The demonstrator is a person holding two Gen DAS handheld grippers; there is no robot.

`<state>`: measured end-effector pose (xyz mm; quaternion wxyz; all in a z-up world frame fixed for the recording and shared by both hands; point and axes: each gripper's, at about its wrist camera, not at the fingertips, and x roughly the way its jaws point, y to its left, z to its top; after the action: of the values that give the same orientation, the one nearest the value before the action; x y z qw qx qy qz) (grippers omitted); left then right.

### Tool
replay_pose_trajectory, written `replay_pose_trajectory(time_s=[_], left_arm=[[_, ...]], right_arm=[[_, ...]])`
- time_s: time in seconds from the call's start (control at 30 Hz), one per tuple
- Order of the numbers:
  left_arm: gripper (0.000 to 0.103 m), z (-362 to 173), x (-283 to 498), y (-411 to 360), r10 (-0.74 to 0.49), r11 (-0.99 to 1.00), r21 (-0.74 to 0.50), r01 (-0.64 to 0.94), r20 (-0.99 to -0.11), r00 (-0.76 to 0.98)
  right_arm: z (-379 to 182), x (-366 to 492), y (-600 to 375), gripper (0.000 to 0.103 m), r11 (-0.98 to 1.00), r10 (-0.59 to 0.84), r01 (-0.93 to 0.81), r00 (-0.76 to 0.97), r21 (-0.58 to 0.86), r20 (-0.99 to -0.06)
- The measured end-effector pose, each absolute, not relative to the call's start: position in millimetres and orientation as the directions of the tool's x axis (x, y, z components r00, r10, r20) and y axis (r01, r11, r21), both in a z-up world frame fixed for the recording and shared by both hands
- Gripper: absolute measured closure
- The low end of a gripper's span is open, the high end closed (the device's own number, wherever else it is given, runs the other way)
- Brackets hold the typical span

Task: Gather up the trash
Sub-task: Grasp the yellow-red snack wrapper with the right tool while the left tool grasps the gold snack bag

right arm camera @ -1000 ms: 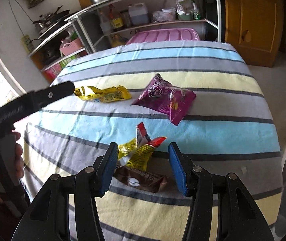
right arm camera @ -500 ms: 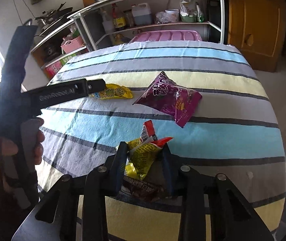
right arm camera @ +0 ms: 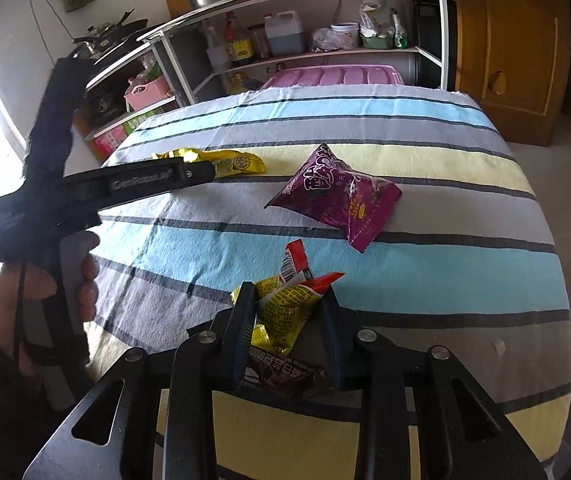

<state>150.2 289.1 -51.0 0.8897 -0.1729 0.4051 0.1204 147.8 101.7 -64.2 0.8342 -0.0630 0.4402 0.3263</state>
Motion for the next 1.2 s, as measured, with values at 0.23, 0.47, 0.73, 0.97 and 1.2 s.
replay_pose_trajectory(time_s=[0.23, 0.47, 0.73, 0.97, 1.2], left_arm=[[0.063, -40, 146, 283, 0.071, 0.937, -0.176, -0.302, -0.750, 0.658], [0.027, -25, 150, 274, 0.156, 0.973, -0.008, -0.229, -0.708, 0.689], [0.026, -36, 179, 272, 0.143, 0.988, 0.061, -0.142, -0.711, 0.689], [0.027, -55, 188, 271, 0.073, 0.995, 0.009, -0.104, -0.768, 0.637], [0.052, -56, 182, 267, 0.073, 0.995, 0.011, -0.102, -0.775, 0.628]], right_arm=[[-65, 148, 100, 0.072, 0.777, 0.499, -0.599, 0.399, 0.193, -0.769], [-65, 148, 98, 0.072, 0.775, 0.507, -0.597, 0.394, 0.206, -0.767], [-66, 148, 98, 0.072, 0.775, 0.506, -0.599, 0.396, 0.203, -0.766], [-66, 149, 98, 0.072, 0.774, 0.507, -0.599, 0.395, 0.203, -0.766], [-66, 150, 98, 0.072, 0.773, 0.510, -0.600, 0.394, 0.206, -0.765]])
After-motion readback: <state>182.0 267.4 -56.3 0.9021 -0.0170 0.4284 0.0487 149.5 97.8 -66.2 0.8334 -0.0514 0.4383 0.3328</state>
